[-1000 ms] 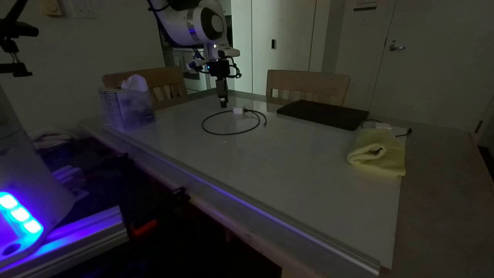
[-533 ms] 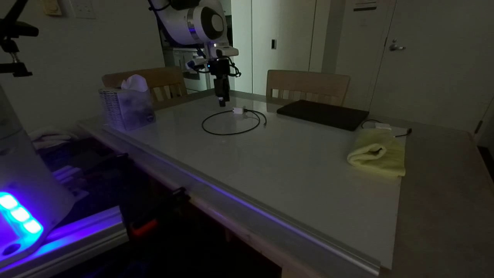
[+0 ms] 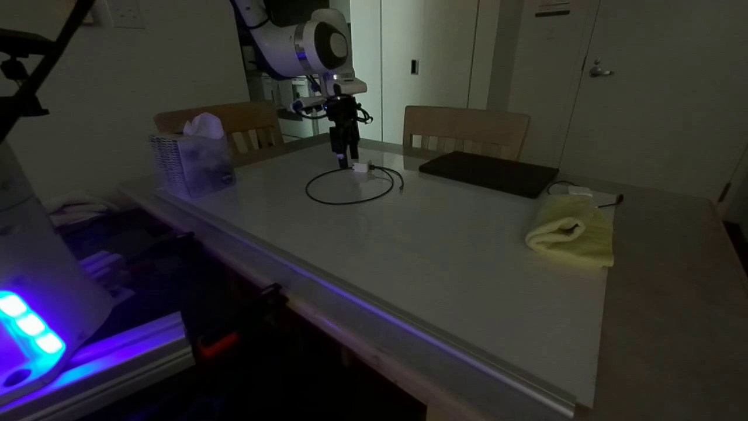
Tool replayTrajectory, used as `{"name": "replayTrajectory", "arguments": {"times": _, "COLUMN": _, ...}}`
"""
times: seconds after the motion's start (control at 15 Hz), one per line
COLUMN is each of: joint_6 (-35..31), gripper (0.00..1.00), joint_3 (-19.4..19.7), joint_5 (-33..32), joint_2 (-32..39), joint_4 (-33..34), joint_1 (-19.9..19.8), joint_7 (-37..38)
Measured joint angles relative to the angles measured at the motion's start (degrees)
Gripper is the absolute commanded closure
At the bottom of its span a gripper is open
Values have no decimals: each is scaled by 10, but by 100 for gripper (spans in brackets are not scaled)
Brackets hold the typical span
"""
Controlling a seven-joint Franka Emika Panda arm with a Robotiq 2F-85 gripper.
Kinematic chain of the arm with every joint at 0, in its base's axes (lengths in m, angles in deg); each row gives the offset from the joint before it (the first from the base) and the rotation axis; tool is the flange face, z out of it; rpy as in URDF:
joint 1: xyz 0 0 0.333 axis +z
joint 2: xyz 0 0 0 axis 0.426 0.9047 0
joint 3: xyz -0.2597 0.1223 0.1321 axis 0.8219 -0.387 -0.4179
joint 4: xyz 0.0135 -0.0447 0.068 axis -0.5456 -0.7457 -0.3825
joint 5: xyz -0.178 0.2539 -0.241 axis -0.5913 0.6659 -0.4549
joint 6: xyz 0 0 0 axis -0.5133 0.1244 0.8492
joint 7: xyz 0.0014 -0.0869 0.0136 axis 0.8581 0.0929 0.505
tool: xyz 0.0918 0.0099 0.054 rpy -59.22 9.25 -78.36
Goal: Straighten the cable
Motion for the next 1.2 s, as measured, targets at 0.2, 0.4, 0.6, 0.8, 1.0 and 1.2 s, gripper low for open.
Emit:
{"name": "replayTrajectory", "arguments": {"times": 0.2, "joint_6": 0, "gripper": 0, "joint_3": 4, "joint_5": 1, "joint_2": 10, "joint_4": 16, "joint_1": -1, "joint_7": 10}}
{"name": "replayTrajectory", "arguments": {"times": 0.4, "joint_6": 0, "gripper": 0, "joint_3": 9, "joint_5": 1, "joint_2": 18, "joint_4": 28, "joint_1": -3, "joint_7": 22}}
{"name": "replayTrajectory", "arguments": {"times": 0.6, "joint_6": 0, "gripper": 0, "joint_3": 11, "joint_5": 1, "joint_2": 20, "joint_4": 32, "joint_1": -5, "joint_7": 31}}
{"name": "replayTrajectory", "arguments": {"times": 0.8, "joint_6": -1, "gripper": 0, "joint_3": 13, "joint_5": 4, "joint_2": 22, "joint_4": 35, "joint_1": -5, "joint_7": 49}}
{"name": "replayTrajectory", "arguments": {"times": 1.0, "joint_6": -4, "gripper": 0, "joint_3": 11, "joint_5": 22, "joint_2": 23, "joint_4": 43, "joint_1": -6, "joint_7": 49}}
{"name": "replayTrajectory", "arguments": {"times": 1.2, "joint_6": -8, "gripper": 0, "joint_3": 11, "joint_5": 34, "joint_2": 25, "joint_4": 56, "joint_1": -6, "joint_7": 49}}
